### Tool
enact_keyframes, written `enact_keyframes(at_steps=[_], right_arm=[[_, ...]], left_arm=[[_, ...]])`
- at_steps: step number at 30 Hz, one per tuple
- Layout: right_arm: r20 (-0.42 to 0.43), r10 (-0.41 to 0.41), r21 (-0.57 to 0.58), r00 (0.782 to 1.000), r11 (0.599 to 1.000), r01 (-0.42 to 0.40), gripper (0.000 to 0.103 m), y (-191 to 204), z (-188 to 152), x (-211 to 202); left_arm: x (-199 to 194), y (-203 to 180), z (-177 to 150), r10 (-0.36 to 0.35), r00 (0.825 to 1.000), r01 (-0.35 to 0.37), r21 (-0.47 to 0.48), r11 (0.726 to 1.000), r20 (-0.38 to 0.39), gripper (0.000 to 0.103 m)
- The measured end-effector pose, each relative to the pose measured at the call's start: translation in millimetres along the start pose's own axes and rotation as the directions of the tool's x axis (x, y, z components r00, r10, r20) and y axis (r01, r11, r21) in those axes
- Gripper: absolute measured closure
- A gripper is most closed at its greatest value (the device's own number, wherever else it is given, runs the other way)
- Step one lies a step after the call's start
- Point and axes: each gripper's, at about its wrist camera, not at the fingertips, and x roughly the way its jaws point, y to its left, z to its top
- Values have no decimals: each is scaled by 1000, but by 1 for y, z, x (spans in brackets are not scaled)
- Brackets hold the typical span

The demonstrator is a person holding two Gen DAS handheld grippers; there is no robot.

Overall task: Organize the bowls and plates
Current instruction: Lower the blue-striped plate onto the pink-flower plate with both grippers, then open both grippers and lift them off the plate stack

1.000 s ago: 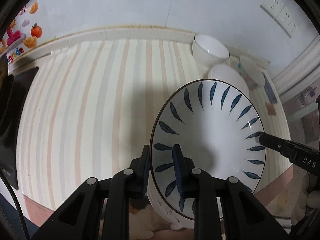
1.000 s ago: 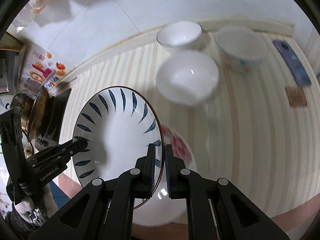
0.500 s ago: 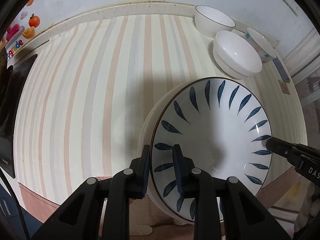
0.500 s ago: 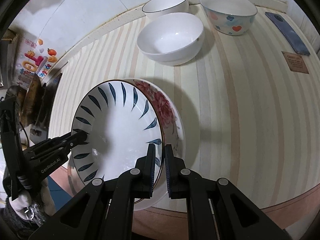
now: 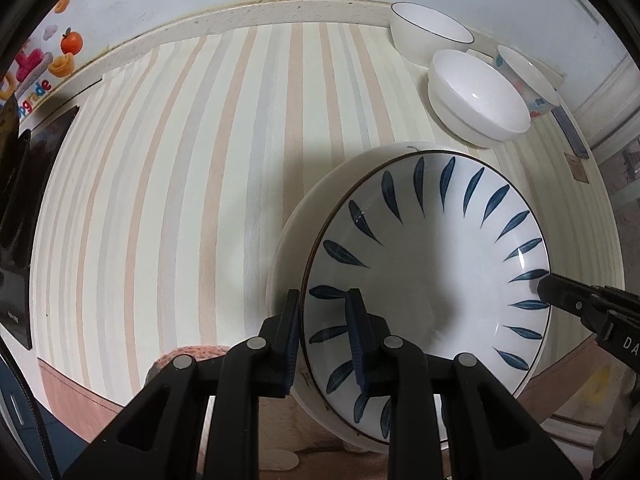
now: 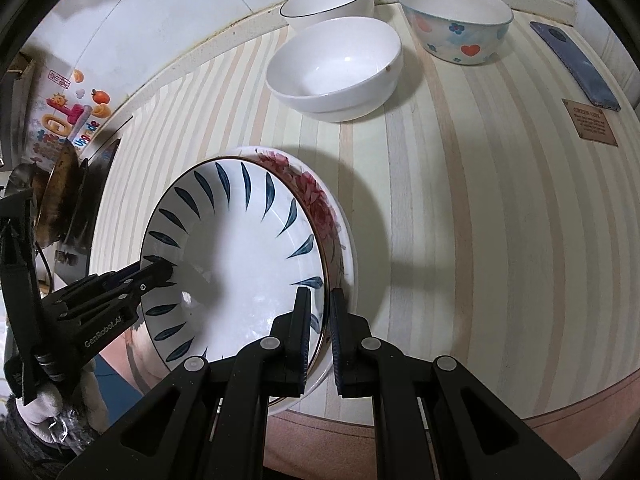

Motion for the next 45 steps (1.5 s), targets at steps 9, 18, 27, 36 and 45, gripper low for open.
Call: enact_keyframes(at_steps=[9, 18, 27, 36, 45], right_arm=[[-33, 18, 24, 999, 1000, -17, 89, -4, 8, -2], [-18, -6, 8, 1000, 1000, 6, 88, 6, -2, -27], [46, -26, -22, 999, 999, 27, 50, 46, -42, -100], [143, -31, -38, 989, 999, 37, 16, 85, -90, -176], [229, -73, -37, 971, 996, 84, 12, 113, -125, -222]], left_arm=[[2, 5, 2, -15, 1000, 14, -61, 998, -27, 83], [-35, 0, -4, -4, 1000, 5, -61, 998, 20, 82], [-131, -4, -35, -39, 992, 40, -3, 999, 122, 76], [-198, -1, -62, -86, 980, 80, 44, 996, 179, 24], [-236, 7, -86, -91, 972, 80, 58, 995, 215, 23]])
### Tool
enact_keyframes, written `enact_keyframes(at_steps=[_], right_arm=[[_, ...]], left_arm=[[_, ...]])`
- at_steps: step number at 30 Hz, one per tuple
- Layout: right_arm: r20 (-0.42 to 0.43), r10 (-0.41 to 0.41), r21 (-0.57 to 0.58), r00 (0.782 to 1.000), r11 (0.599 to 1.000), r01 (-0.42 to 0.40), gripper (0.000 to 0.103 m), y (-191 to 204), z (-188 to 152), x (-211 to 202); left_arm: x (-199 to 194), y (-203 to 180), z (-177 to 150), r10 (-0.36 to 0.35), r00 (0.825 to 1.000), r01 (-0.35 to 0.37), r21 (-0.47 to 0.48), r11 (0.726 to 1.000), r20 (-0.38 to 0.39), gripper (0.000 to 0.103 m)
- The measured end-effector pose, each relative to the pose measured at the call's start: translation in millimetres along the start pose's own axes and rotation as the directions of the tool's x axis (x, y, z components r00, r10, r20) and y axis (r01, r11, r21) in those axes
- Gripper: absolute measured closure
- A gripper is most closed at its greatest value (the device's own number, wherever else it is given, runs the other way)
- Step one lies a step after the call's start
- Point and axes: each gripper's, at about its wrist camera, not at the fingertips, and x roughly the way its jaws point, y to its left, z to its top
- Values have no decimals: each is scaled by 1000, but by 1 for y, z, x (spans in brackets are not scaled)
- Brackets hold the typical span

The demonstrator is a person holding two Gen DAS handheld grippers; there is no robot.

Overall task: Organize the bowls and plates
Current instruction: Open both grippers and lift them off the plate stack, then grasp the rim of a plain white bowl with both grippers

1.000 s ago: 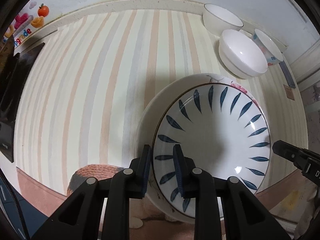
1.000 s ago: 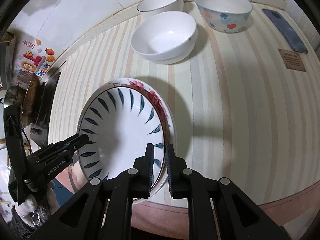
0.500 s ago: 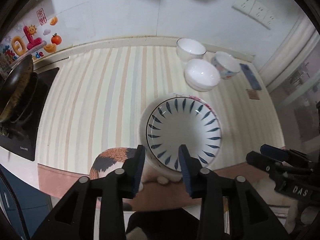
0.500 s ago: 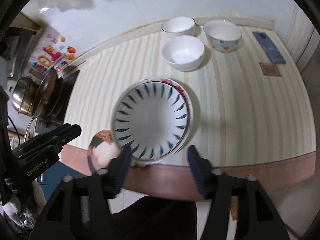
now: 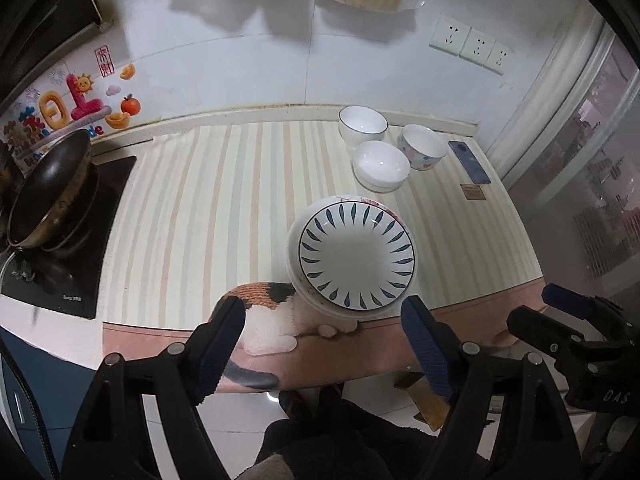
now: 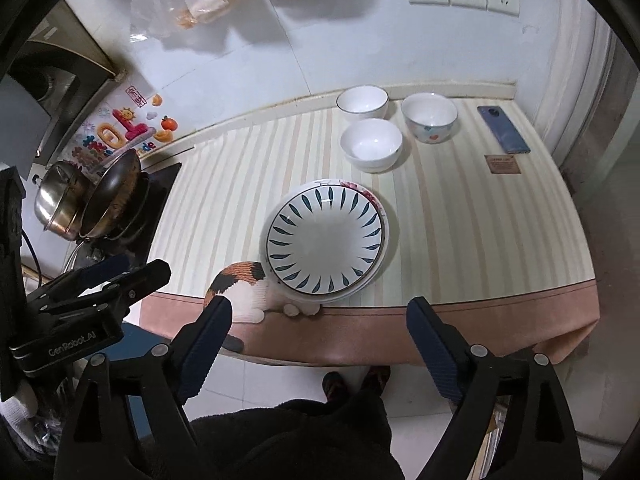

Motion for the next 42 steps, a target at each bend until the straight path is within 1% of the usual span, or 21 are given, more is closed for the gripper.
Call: enact_keyframes(at_steps=[5, 9, 13, 16, 21, 23, 25, 27, 29, 31, 32, 33, 34, 35, 36, 37, 38, 39, 40, 41, 42], right_arm=[[11, 2, 11, 1000, 1000, -3, 11, 7, -8, -14], [9, 10, 24, 1000, 1000, -10, 11, 1, -6, -12], [2, 37, 49, 999, 998, -37, 11, -16, 8, -2], [12, 73, 67, 997, 995, -74, 11, -37, 30, 12], [2, 115, 101, 993, 988, -114, 11, -78, 83, 52], [-11, 133, 115, 991, 985, -131, 11, -98, 111, 79], [-29, 143, 126, 989, 982, -138, 11, -111, 131, 102], [-49, 155, 135, 987, 980, -147, 11, -128, 153, 131], [-65, 160, 139, 985, 979, -150, 11, -143, 174, 161], [-83, 165, 149, 983, 977, -152, 12, -156, 190, 189], [-95, 171, 159, 981, 975, -155, 13, -164, 200, 208], [-104, 173, 166, 979, 974, -155, 14, -167, 204, 219], [-122, 182, 176, 976, 971, -160, 17, -172, 212, 236], [-132, 187, 185, 973, 969, -161, 24, -176, 217, 250], [-140, 190, 190, 972, 968, -162, 30, -178, 220, 259], [-157, 198, 192, 968, 967, -167, 34, -181, 225, 275], [-166, 198, 194, 966, 967, -165, 43, -181, 225, 284], [-172, 200, 200, 965, 966, -164, 53, -183, 227, 296], [-176, 202, 199, 964, 966, -166, 60, -185, 227, 303], [-186, 195, 194, 963, 968, -159, 73, -186, 229, 314], [-187, 198, 193, 962, 968, -162, 79, -187, 229, 320]], left_arm=[[-5, 0, -7, -11, 1000, 11, 6, 1000, -13, 23], [-2, -2, -6, -13, 1000, 13, -3, 1000, -22, 23], [9, -9, 8, 6, 1000, -6, -27, 1000, -16, 23], [23, -13, 26, 28, 1000, -28, -43, 999, 1, 23], [70, -19, 77, 88, 996, -86, -98, 991, 20, 23], [97, -21, 101, 97, 995, -96, -119, 988, 4, 23], [127, -23, 124, 97, 995, -100, -135, 986, -30, 23], [162, -20, 145, 58, 994, -73, -164, 984, -92, 23], [196, -18, 162, 16, 989, -46, -201, 979, -148, 23], [227, -18, 176, -25, 983, -15, -218, 976, -181, 24], [237, -20, 180, -31, 981, -12, -222, 975, -190, 24], [252, -22, 184, -47, 978, 1, -223, 975, -203, 24], [263, -24, 187, -53, 976, 4, -225, 974, -213, 30], [275, -25, 190, -64, 973, 13, -225, 974, -223, 35], [287, -27, 193, -72, 969, 19, -219, 975, -236, 37], [298, -28, 195, -73, 966, 19, -213, 977, -248, 47], [310, -30, 197, -78, 961, 23, -205, 978, -264, 56], [320, -32, 198, -88, 957, 32, -202, 979, -277, 61], [328, -33, 198, -97, 953, 40, -201, 979, -285, 72], [335, -35, 197, -104, 952, 48, -196, 979, -288, 78], [341, -38, 197, -103, 952, 50, -185, 981, -289, 80]])
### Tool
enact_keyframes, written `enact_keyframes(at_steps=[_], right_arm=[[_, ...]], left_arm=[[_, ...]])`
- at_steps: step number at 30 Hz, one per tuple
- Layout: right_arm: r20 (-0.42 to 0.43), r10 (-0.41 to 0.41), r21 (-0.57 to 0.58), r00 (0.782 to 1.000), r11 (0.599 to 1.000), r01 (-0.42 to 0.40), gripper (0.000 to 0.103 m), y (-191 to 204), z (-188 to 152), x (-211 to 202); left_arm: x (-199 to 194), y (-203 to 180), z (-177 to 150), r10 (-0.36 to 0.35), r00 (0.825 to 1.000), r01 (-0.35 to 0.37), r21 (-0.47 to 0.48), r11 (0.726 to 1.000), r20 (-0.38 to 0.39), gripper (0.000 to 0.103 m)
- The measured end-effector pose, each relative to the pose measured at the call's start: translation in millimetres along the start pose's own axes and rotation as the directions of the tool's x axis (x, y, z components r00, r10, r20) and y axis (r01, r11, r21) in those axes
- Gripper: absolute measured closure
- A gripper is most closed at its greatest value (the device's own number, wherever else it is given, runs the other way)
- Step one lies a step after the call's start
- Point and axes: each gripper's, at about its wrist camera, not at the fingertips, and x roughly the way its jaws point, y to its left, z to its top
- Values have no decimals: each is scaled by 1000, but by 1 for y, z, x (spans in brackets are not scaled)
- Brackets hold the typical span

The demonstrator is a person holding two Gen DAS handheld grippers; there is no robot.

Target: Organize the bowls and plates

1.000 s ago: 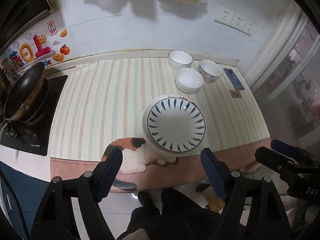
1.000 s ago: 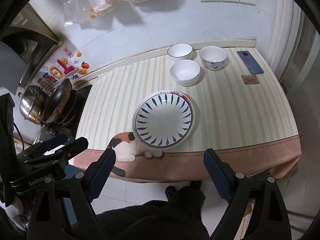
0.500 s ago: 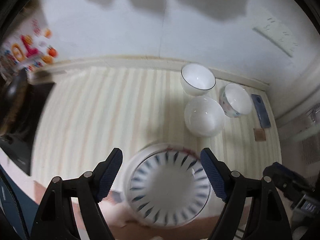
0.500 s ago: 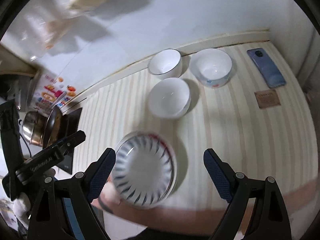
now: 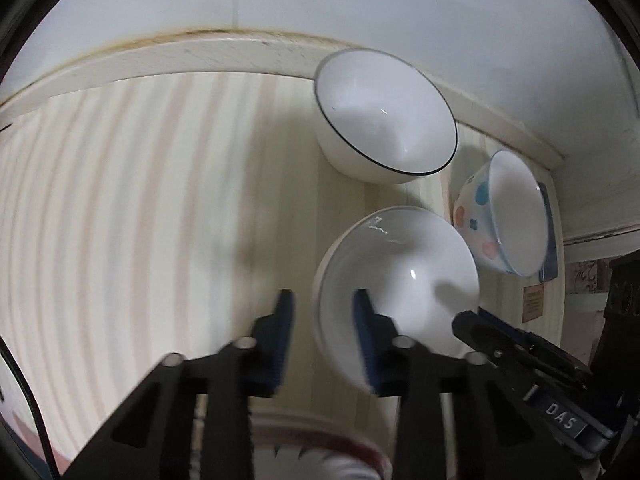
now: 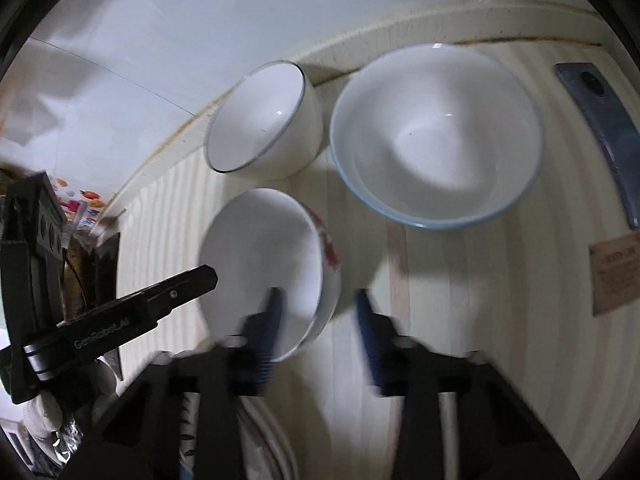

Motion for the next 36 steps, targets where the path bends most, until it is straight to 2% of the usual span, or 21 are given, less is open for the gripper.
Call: enact_keyframes(at_steps=[2, 10, 18, 28, 36], right_arm=[[-7, 1, -3, 1000, 1000, -1, 85, -1, 2, 10], [-7, -3, -29, 1000, 1000, 3, 85, 2, 2, 14], [41, -11, -60, 999, 998, 13, 85, 6, -13, -21], [88, -35, -21, 995, 999, 37, 85, -22, -76, -84], [61, -81, 41, 995, 996, 79, 85, -71, -134, -99]], left_arm=[[7, -4, 1, 13, 1000, -13, 25, 1000, 3, 87], [3, -15, -5, 31, 998, -33, 36, 999, 48, 88], [-24, -36, -22, 3, 996, -9, 75, 997, 87, 88], [-50, -74, -67, -55, 995, 41, 163, 986, 83, 88], [-23, -105, -116, -73, 997, 71, 228, 971, -2, 88]])
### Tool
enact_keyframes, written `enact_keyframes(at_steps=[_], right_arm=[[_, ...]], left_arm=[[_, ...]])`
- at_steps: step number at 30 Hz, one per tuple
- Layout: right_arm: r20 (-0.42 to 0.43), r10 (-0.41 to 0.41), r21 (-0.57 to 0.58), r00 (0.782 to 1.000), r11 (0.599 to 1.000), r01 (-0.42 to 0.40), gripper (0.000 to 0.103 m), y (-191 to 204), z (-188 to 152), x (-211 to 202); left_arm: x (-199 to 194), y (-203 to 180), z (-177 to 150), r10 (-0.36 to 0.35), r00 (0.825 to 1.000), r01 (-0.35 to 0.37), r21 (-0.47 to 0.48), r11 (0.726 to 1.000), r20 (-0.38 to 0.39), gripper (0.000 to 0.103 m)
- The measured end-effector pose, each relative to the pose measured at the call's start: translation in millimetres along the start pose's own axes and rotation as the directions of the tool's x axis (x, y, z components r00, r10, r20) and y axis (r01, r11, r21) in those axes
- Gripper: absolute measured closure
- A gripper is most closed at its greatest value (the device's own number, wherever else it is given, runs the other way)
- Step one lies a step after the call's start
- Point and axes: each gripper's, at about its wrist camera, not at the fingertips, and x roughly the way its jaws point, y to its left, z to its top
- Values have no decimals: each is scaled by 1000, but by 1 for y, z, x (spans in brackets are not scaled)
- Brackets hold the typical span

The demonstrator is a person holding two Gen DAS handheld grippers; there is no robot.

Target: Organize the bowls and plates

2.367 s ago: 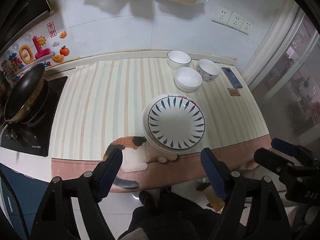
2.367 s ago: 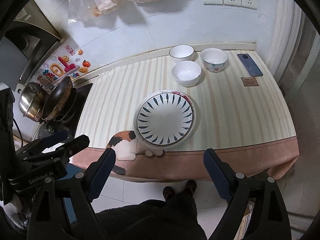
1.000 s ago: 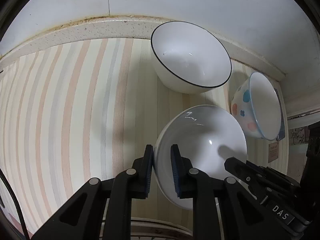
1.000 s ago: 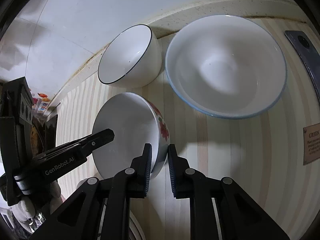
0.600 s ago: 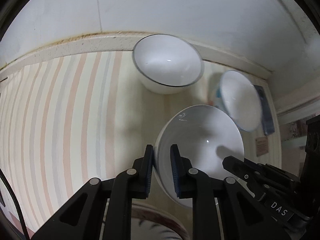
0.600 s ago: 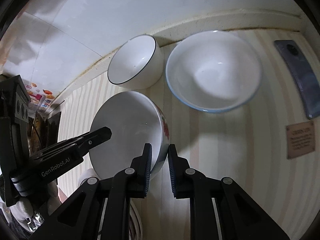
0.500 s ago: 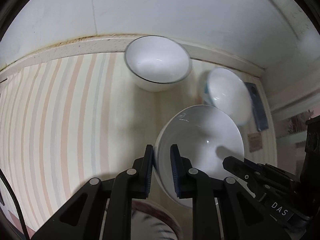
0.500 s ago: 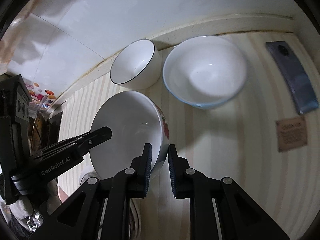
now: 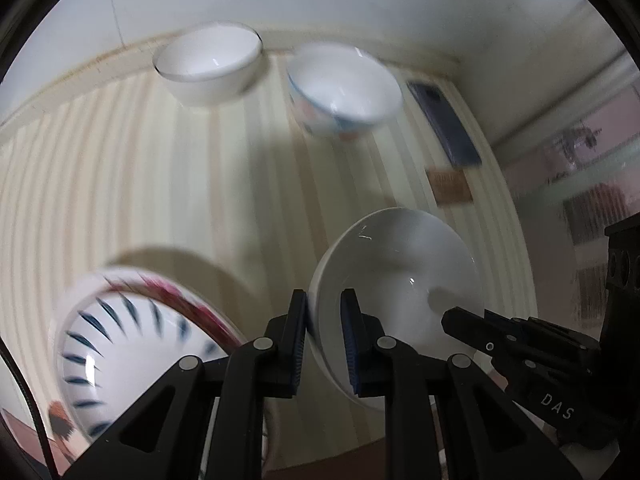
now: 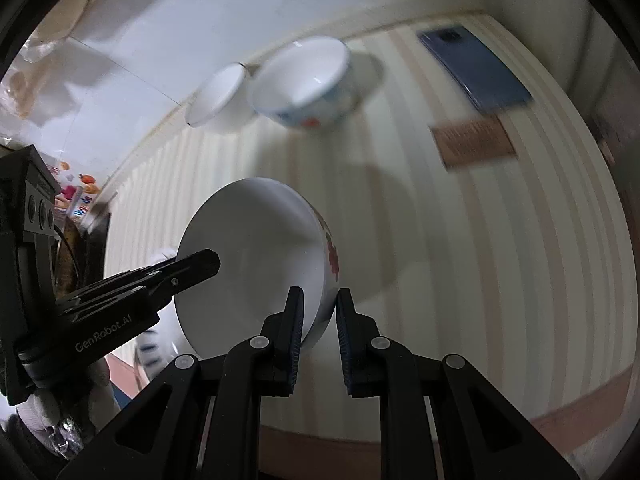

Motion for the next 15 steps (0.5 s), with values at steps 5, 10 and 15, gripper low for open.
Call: enact_keyframes(at_steps=[5, 10, 15], right_arm=[[-33, -21, 39, 999, 999, 22, 85, -27, -24, 7], [-42, -27, 49, 999, 998, 29, 85, -41, -36, 11], [-52, -17, 45, 998, 999, 20, 83, -43, -40, 13]], left_arm=[[26, -18, -16, 11, 999, -9, 38, 999, -52, 88], [40, -27, -25, 40, 997, -36, 72, 997, -66, 88], [39, -32, -25, 58, 996, -52, 86, 995, -74, 88]])
